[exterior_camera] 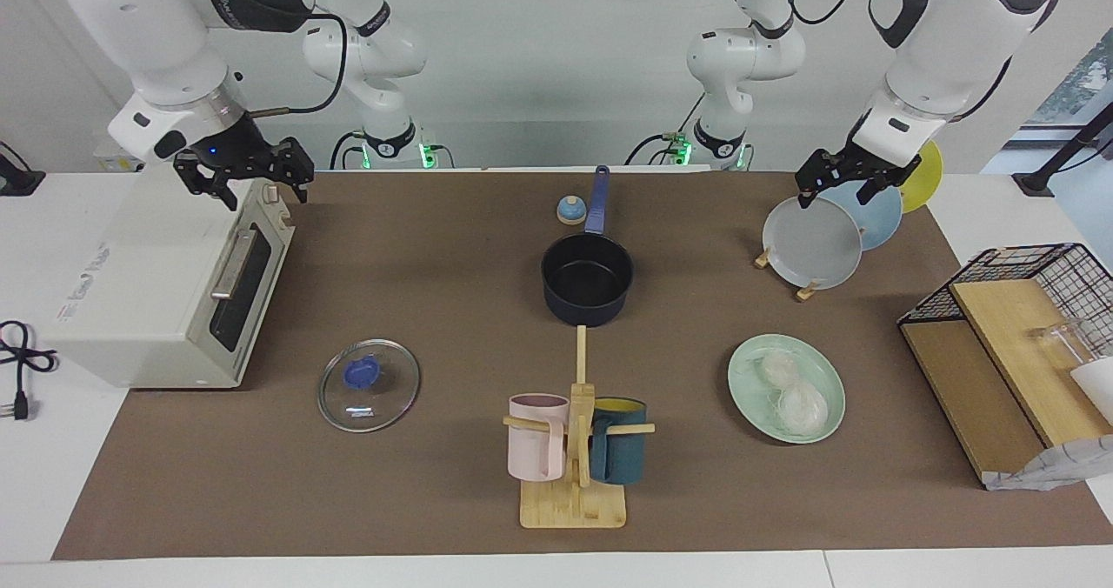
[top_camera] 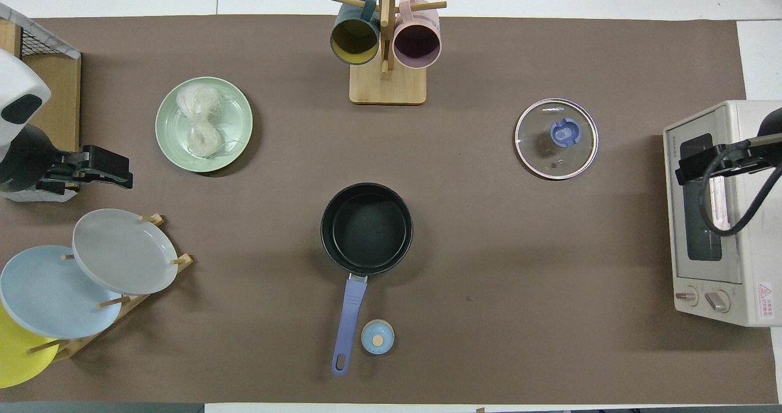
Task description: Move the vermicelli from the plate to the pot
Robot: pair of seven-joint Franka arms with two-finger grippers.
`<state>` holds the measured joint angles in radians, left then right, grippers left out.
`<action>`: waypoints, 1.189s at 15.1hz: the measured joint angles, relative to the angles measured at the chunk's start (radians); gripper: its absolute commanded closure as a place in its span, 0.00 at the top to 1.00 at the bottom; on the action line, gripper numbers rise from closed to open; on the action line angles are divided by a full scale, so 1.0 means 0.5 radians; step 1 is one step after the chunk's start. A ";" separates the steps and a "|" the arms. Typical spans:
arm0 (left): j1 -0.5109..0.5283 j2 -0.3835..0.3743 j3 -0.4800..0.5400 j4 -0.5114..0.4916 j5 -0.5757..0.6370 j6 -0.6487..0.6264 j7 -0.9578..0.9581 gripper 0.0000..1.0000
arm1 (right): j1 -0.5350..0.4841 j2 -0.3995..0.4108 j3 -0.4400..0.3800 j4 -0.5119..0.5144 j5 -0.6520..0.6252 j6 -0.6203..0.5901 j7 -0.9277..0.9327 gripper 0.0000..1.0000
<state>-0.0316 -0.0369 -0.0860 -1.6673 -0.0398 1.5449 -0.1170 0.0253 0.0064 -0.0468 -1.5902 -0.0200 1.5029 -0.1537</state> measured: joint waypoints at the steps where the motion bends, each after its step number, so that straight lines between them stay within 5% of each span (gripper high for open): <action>1: 0.000 0.000 0.000 0.000 0.000 0.000 0.002 1.00 | 0.000 0.000 0.000 0.000 0.000 0.000 0.000 1.00; 9: 0.000 0.000 -0.002 0.000 0.000 0.001 0.004 1.00 | 0.000 0.018 0.000 -0.002 0.000 0.057 0.000 1.00; 14: -0.002 0.010 -0.008 -0.003 0.000 0.098 0.001 1.00 | 0.012 0.186 0.002 0.143 0.003 0.102 0.000 1.00; 18: -0.004 0.304 -0.009 -0.032 0.000 0.494 0.000 1.00 | 0.150 0.416 0.019 0.178 0.013 0.424 0.123 1.00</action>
<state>-0.0334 0.1151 -0.0906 -1.6833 -0.0398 1.7921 -0.1171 0.1003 0.2146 -0.0374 -1.5014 -0.0134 1.7150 -0.0920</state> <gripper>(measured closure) 0.000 0.000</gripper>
